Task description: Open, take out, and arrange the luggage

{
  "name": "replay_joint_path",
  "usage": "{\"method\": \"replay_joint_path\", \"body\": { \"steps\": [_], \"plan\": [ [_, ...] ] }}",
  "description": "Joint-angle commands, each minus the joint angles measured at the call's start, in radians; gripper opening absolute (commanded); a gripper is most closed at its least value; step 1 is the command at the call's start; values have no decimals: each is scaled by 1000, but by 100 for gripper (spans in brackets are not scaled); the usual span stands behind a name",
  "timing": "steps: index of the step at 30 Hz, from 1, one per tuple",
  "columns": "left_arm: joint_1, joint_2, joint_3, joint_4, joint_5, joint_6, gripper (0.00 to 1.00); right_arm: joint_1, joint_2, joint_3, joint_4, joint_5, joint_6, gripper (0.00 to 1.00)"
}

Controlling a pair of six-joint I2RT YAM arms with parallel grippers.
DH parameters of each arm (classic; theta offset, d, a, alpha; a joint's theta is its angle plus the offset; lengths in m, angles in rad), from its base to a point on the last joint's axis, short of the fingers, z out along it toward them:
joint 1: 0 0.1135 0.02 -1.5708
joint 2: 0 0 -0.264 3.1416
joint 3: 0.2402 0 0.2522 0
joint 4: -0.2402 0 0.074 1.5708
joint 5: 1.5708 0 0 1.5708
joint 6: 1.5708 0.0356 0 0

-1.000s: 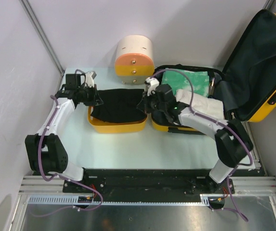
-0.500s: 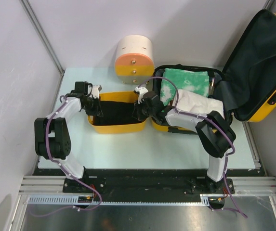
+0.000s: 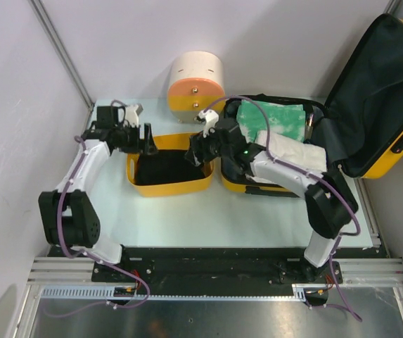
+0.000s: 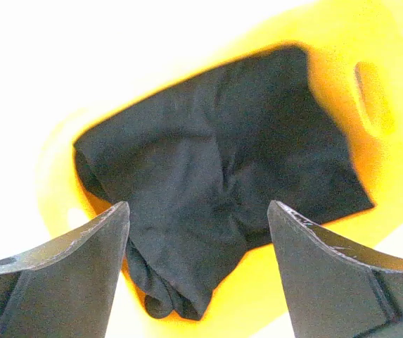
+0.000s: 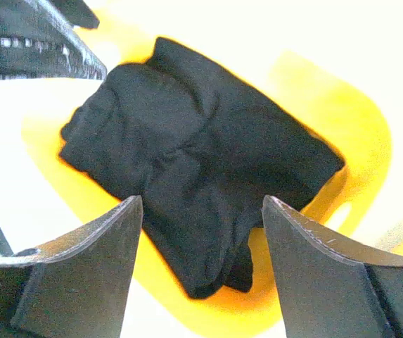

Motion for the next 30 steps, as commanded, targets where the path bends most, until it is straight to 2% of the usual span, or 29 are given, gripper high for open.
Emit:
{"method": "replay_joint_path", "body": {
  "steps": [1,5,8,9,11,12,13,18,23,27,30],
  "plan": [
    [8,-122,161,33,77,50,84,-32,-186,66,-63,-24,-85,75],
    [-78,-84,268,33,111,33,86,-145,-287,59,-178,-14,-97,79],
    [-214,-23,360,33,140,-16,86,-302,-344,34,-293,-43,-98,81],
    [-292,32,386,34,141,-38,86,-372,-355,28,-359,-48,-117,81],
    [-371,97,469,34,132,-47,86,-458,-381,16,-422,-53,-125,83],
    [-442,181,504,33,131,-96,85,-496,-392,13,-480,-65,-135,84],
    [-474,219,576,33,132,-113,84,-577,-396,8,-510,-86,-143,84],
    [-639,447,785,33,150,-185,83,-788,-449,-29,-659,-112,-213,84],
    [-724,637,955,36,143,-207,83,-932,-467,-81,-737,-117,-319,82],
    [-758,743,1057,37,115,-227,83,-968,-450,-133,-765,-131,-356,79],
    [-776,775,1063,40,68,-220,81,-984,-449,-164,-768,-134,-375,78]
  ]
}}
